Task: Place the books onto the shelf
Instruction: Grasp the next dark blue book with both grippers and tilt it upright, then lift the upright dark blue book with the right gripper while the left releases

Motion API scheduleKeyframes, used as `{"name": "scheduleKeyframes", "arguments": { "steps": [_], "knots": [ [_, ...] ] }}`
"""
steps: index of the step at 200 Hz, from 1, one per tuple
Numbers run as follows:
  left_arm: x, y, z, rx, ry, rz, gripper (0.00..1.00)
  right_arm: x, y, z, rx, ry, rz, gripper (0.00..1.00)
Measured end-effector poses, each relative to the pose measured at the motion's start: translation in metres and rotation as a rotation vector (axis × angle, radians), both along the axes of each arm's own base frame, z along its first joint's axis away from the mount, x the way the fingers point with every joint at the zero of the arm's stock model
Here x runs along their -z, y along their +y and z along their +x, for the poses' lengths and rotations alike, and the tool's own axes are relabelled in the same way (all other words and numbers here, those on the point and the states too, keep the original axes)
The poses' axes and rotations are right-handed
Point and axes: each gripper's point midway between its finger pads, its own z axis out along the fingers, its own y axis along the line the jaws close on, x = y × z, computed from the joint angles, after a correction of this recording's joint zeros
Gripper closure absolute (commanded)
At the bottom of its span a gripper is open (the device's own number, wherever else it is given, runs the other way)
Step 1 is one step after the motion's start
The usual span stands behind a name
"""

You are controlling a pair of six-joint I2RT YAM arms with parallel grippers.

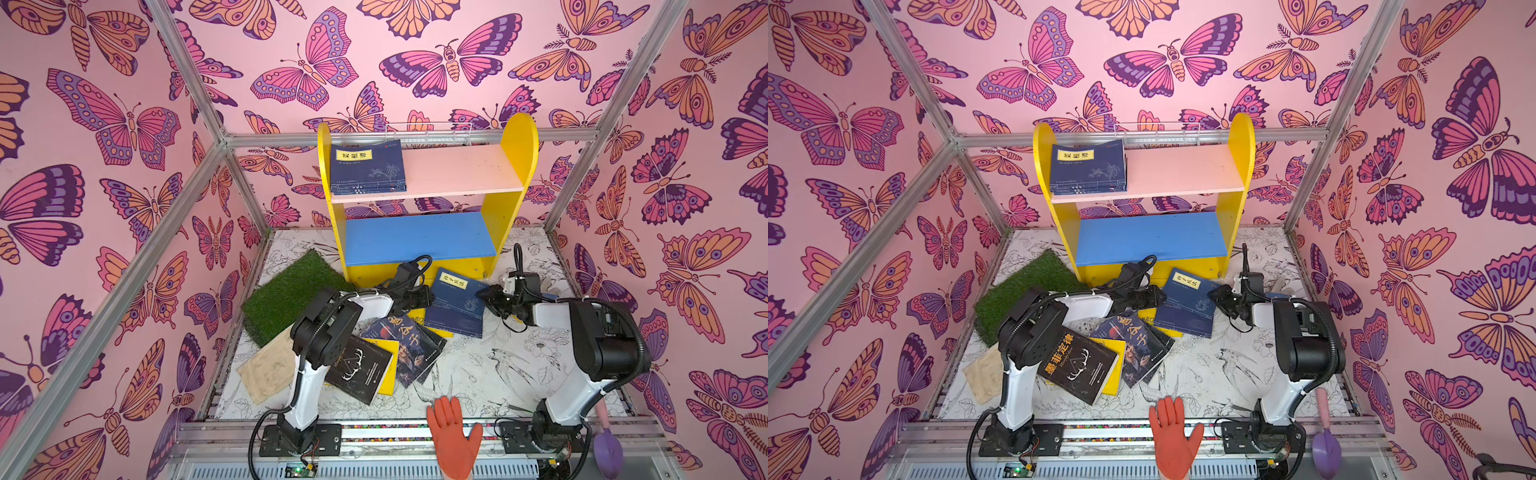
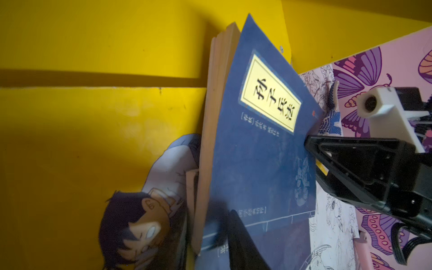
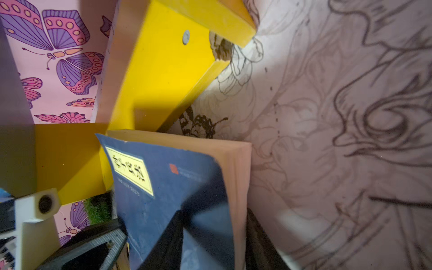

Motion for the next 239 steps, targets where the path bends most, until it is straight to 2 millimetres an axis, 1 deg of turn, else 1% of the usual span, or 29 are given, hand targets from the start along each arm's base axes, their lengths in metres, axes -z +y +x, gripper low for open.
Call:
{"name": "scheduleKeyframes", "arguments": {
  "steps": [7,24,49,72,86,108,122,143,155,167,183,213,239],
  "knots": [
    [0.000,0.000,0.000,0.000,0.005,-0.004,0.84,-0.001,0.000,0.001,0.004,-0.003,0.001,0.63],
    [0.000,-0.001,-0.001,-0.001,0.010,-0.011,0.91,-0.008,-0.003,0.001,0.010,-0.016,0.001,0.64],
    [0.000,-0.001,-0.001,-0.002,0.003,-0.019,0.98,-0.031,-0.004,0.001,0.010,-0.061,-0.008,0.64],
    [0.000,-0.001,-0.001,-0.004,-0.006,-0.027,1.00,-0.054,-0.003,0.000,-0.002,-0.114,-0.020,0.64],
    [-0.001,-0.001,-0.001,-0.005,-0.009,-0.031,1.00,-0.066,0.001,-0.001,-0.018,-0.150,-0.025,0.64],
    [-0.004,-0.001,-0.001,-0.007,-0.019,-0.037,1.00,-0.075,0.013,-0.004,-0.054,-0.177,-0.027,0.64],
    [-0.005,-0.001,-0.001,-0.007,-0.024,-0.042,1.00,-0.074,0.019,-0.007,-0.072,-0.175,-0.024,0.64],
    [-0.005,-0.001,-0.002,-0.010,-0.027,-0.050,1.00,-0.065,0.020,-0.012,-0.073,-0.163,-0.029,0.64],
    [-0.005,-0.001,-0.002,-0.013,-0.026,-0.054,1.00,-0.059,0.018,-0.015,-0.064,-0.149,-0.040,0.63],
    [-0.006,-0.001,-0.002,-0.017,-0.026,-0.060,1.00,-0.054,0.015,-0.015,-0.053,-0.138,-0.054,0.58],
    [-0.007,0.000,-0.002,-0.021,-0.028,-0.066,1.00,-0.050,0.010,-0.016,-0.039,-0.123,-0.074,0.54],
    [-0.010,0.000,-0.002,-0.023,-0.030,-0.072,1.00,-0.035,-0.002,-0.023,-0.005,-0.068,-0.090,0.53],
    [-0.017,0.002,-0.006,-0.026,-0.037,-0.074,1.00,-0.022,-0.005,-0.035,-0.001,-0.018,-0.093,0.52]
  ]
}}
